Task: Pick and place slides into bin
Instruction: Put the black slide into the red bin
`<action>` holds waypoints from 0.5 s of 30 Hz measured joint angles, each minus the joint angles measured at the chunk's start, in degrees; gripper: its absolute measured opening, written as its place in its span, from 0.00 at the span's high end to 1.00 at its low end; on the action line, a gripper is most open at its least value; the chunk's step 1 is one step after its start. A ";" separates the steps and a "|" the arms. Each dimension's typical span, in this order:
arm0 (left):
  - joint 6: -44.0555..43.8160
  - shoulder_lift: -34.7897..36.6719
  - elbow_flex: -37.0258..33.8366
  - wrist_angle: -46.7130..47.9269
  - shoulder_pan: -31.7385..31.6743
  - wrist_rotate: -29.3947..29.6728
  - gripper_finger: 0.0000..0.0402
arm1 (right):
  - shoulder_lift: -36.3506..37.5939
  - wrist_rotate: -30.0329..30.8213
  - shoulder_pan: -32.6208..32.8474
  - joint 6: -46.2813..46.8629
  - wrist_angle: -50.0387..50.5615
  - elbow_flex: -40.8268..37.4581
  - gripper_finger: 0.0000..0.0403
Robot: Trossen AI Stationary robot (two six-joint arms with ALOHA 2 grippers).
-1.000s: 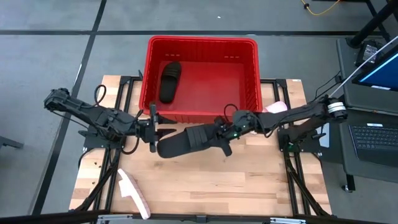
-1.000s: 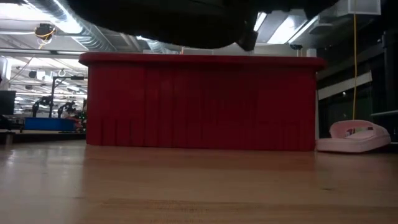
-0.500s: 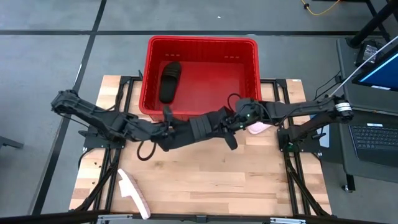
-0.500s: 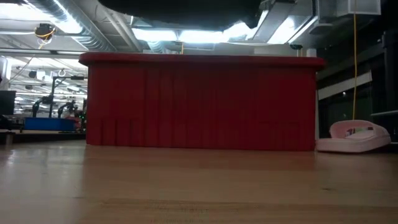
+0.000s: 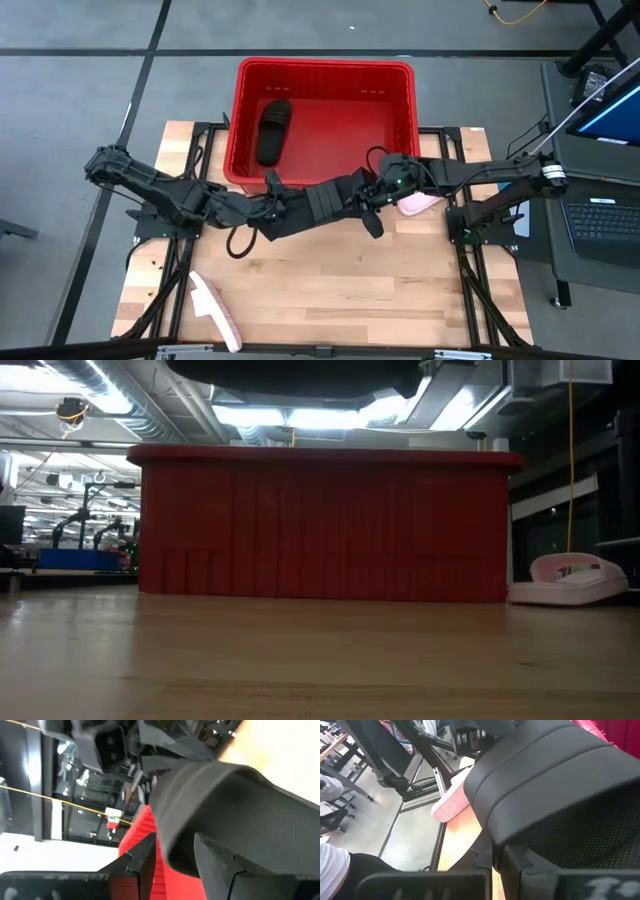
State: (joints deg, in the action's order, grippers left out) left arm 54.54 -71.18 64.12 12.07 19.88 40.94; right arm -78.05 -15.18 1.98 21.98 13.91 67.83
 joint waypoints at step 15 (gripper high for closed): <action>12.80 -5.28 -0.02 -5.03 -1.64 -2.26 0.68 | -0.04 0.01 0.00 -1.31 -0.11 0.00 0.96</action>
State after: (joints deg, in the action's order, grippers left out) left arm 67.34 -76.46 64.10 7.03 18.24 38.69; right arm -78.08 -15.16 1.98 20.67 13.80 67.83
